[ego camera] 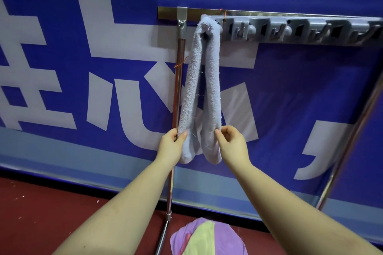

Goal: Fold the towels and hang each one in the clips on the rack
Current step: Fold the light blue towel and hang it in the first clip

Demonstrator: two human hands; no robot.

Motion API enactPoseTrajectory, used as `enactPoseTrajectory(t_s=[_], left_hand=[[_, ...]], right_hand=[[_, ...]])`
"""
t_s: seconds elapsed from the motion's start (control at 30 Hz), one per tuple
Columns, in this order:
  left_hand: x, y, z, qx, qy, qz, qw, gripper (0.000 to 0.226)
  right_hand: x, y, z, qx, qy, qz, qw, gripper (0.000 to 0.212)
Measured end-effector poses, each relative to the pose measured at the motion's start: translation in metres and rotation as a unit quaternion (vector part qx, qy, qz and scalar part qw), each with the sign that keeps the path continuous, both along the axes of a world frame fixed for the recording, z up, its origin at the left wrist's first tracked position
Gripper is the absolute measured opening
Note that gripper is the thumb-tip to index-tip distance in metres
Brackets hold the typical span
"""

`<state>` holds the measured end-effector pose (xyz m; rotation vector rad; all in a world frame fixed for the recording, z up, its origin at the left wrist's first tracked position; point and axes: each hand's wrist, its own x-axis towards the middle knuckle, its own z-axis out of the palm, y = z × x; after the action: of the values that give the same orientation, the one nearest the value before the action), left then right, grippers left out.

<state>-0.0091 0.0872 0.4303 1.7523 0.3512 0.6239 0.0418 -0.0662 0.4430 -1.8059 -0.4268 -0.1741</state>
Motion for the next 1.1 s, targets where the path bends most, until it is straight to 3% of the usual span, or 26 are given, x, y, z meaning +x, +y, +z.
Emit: enactPoseTrajectory(t_s=[0.1,0.2,0.33,0.47,0.57,0.63,0.77,0.97,1.1], left_hand=[[-0.004,-0.009,0.000,-0.046,-0.001,-0.027,0.999,0.021],[-0.005,-0.018,0.003,-0.117,0.013,-0.082,0.990,0.018],[-0.007,-0.016,0.004,-0.139,0.044,-0.104,0.984,0.022],[-0.015,-0.016,-0.001,-0.163,0.062,-0.134,0.976,0.020],[-0.027,-0.016,-0.015,-0.049,0.145,-0.128,0.980,0.026],[-0.036,-0.011,-0.024,0.063,0.218,-0.122,0.966,0.045],[-0.055,-0.007,-0.023,0.296,0.317,-0.122,0.893,0.059],[-0.089,-0.047,0.003,0.499,0.299,-0.140,0.802,0.054],[-0.109,-0.079,-0.008,0.543,0.298,-0.150,0.771,0.053]], right_hand=[[-0.010,0.008,-0.003,0.003,0.017,0.019,1.000,0.016],[-0.019,0.021,-0.002,0.036,0.090,0.057,0.994,0.011],[-0.023,0.024,-0.003,0.068,0.151,0.087,0.982,0.019],[-0.023,0.017,-0.010,0.022,0.163,0.126,0.978,0.027],[-0.028,0.007,-0.020,-0.137,0.126,0.145,0.972,0.042],[-0.031,-0.005,-0.020,-0.268,0.063,0.128,0.953,0.051],[-0.045,-0.033,-0.008,-0.406,-0.014,0.116,0.906,0.058],[-0.078,-0.077,0.001,-0.523,-0.075,0.104,0.843,0.063],[-0.099,-0.104,-0.013,-0.558,-0.084,0.099,0.819,0.064]])
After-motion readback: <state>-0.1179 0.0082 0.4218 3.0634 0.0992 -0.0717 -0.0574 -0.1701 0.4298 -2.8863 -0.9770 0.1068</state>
